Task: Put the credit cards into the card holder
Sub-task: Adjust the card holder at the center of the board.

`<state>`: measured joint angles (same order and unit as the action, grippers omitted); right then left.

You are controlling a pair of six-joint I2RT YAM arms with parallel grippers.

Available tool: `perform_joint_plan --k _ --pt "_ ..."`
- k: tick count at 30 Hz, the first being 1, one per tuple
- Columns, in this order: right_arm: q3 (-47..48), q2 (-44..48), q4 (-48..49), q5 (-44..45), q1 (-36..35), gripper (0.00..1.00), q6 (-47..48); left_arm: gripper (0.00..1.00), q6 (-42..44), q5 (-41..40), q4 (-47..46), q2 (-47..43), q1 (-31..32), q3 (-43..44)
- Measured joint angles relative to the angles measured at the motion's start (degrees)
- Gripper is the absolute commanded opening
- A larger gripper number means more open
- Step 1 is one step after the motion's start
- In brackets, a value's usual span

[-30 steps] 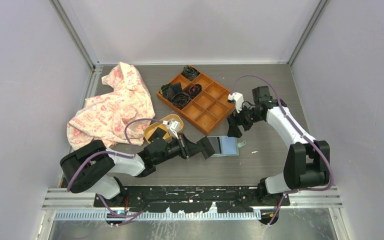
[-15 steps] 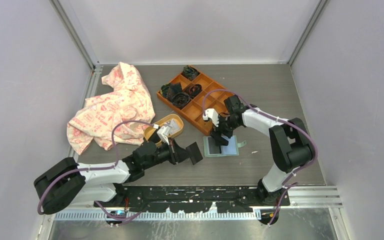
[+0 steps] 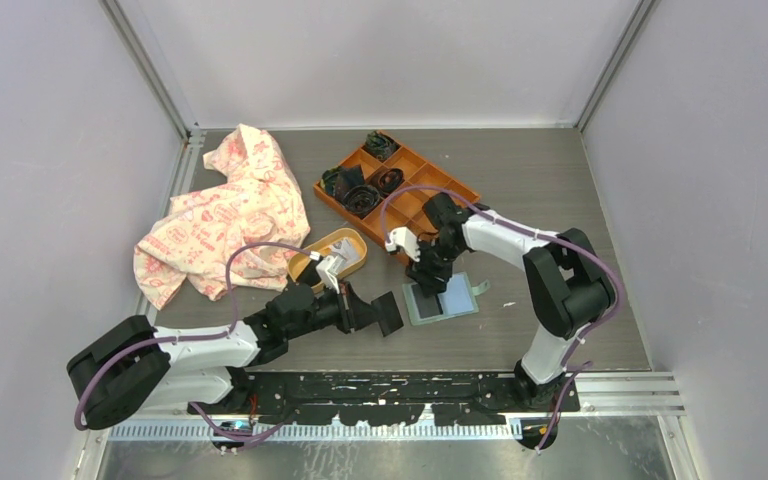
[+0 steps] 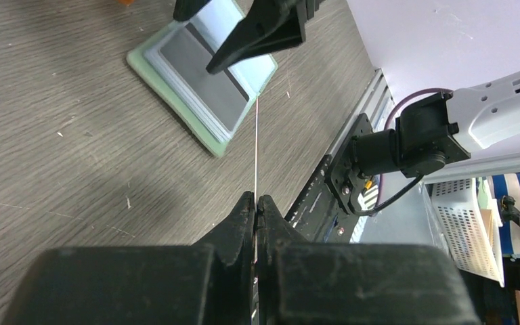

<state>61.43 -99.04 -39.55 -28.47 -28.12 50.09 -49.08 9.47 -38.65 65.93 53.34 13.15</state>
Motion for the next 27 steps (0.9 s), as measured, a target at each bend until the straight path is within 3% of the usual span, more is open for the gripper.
perform_joint_plan --k 9,13,16,18,20,23,27 --pt "1.5 1.1 -4.4 -0.5 -6.3 0.61 -5.1 0.0 -2.1 2.1 -2.2 1.1 0.0 -0.2" --pt "1.4 7.4 -6.0 -1.5 -1.5 0.73 -3.6 0.0 -4.0 2.6 -4.9 3.2 0.4 -0.2" --pt "-0.9 15.3 -6.2 -0.8 4.8 0.8 3.4 0.0 -5.8 2.6 -7.1 5.2 0.6 -0.2" --pt "-4.3 20.2 -5.9 2.0 8.8 0.78 9.1 0.0 -6.9 2.6 -8.4 6.8 0.6 -0.2" --pt "-6.7 21.3 -6.4 5.0 10.7 0.7 13.2 0.0 -8.2 2.6 -9.2 8.7 0.7 -0.2" --pt "-8.2 17.6 -6.6 9.1 11.6 0.57 17.6 0.0 -10.0 2.1 -9.3 11.1 0.7 0.4" --pt "-9.2 12.7 -6.1 13.4 11.7 0.54 21.1 0.0 -12.0 0.6 -9.1 13.8 0.8 2.6"
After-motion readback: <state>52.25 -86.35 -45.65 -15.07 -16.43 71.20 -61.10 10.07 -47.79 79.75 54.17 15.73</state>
